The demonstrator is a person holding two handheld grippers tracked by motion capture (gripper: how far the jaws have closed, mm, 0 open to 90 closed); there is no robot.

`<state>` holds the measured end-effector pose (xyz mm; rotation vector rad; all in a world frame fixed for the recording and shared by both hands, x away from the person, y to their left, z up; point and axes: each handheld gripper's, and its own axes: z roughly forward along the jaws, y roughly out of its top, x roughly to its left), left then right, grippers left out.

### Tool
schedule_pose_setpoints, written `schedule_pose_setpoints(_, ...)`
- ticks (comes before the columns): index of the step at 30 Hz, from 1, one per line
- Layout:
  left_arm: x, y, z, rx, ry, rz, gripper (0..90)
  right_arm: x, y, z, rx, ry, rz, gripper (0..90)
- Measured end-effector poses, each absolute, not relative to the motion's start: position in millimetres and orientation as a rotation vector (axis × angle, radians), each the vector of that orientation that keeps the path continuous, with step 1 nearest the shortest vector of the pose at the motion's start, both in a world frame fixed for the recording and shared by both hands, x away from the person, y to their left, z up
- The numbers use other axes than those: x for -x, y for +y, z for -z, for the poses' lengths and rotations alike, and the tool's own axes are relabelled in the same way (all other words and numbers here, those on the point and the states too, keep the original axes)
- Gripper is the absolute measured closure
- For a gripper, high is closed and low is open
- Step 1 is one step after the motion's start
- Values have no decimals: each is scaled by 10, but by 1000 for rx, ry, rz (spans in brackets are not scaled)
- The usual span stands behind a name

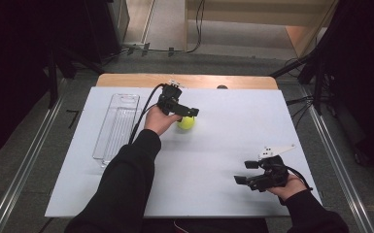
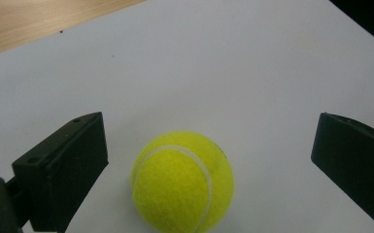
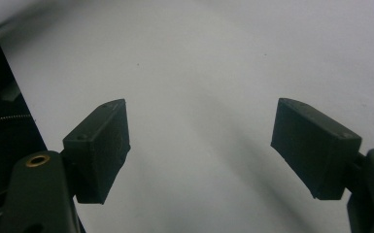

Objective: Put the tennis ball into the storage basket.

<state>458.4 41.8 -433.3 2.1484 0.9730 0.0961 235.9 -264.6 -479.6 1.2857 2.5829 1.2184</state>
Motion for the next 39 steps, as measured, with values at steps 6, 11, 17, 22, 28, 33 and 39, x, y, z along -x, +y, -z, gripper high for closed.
schedule_pose_setpoints(6, -4604, 413, 4363, -2156, 973, -112, 2, -2361, -2649, 4795, -1287, 2582, -1222, 197)
schedule_pose_setpoints(11, -4612, 408, 4388, -2150, 979, -119, 2, -2361, -2649, 4793, -1286, 2582, -1225, 197)
schedule_pose_setpoints(17, -4615, 405, 4411, -2154, 961, -132, 2, -2360, -2649, 4792, -1289, 2582, -1226, 197)
schedule_pose_setpoints(22, -4617, 388, 4444, -2158, 963, -123, 2, -2360, -2649, 4792, -1286, 2583, -1224, 197)
schedule_pose_setpoints(28, -4616, 370, 4482, -2165, 964, -118, 2, -2359, -2651, 4792, -1285, 2581, -1223, 197)
schedule_pose_setpoints(33, -4608, 372, 4524, -2161, 971, -119, 3, -2358, -2650, 4792, -1284, 2583, -1222, 197)
schedule_pose_setpoints(39, -4602, 375, 4571, -2161, 982, -105, 3, -2358, -2646, 4793, -1285, 2584, -1223, 197)
